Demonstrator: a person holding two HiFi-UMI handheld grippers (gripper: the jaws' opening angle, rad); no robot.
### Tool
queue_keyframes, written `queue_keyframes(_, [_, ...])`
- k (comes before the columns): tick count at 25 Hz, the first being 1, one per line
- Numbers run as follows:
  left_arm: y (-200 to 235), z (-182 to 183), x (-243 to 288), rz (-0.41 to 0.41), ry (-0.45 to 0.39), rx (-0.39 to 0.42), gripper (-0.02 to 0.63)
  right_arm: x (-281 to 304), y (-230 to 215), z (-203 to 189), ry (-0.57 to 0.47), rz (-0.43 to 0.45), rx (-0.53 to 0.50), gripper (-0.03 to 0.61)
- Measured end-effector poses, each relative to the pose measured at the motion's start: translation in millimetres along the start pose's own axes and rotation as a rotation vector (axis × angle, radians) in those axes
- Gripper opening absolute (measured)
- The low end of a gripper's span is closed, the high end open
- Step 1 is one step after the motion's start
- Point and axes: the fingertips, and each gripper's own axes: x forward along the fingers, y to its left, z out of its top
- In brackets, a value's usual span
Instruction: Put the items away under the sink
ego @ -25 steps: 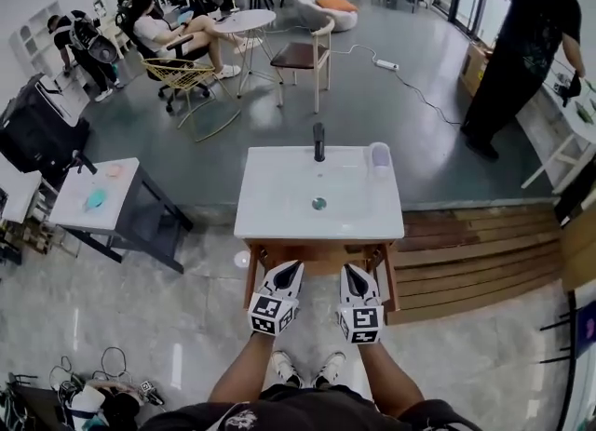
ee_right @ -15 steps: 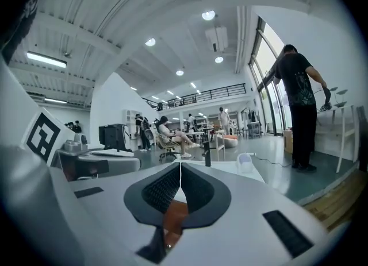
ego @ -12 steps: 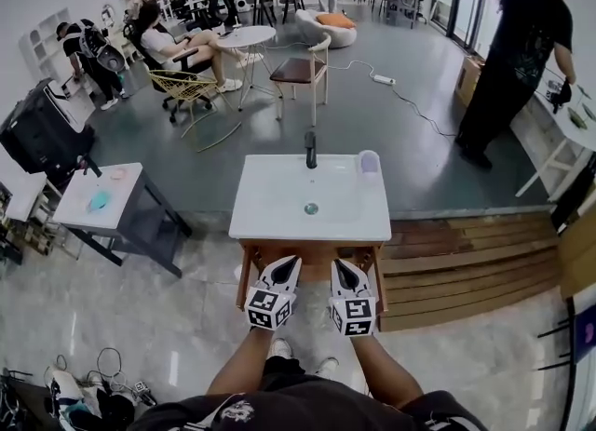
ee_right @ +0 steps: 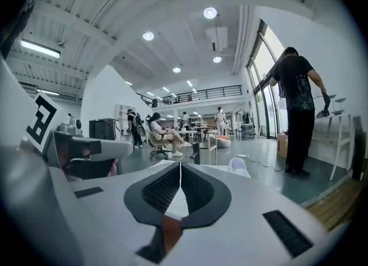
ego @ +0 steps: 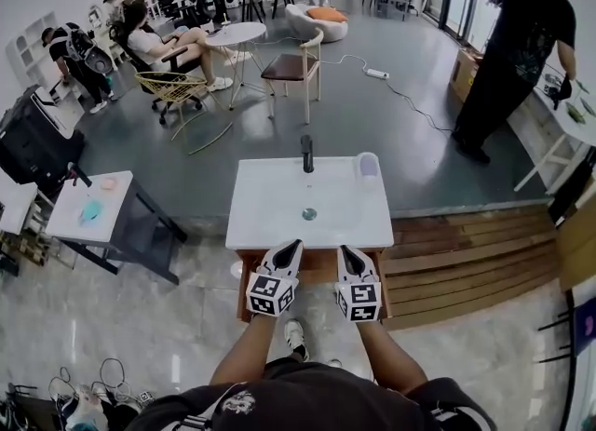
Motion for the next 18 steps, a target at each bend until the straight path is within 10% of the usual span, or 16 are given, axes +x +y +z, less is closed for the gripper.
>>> queue_keyframes(18, [114.2, 34.6, 85.5, -0.061, -0.034, 0.012, 0.008, 113.5, -33.4, 54.0, -0.064, -0.174, 0.045, 0.025])
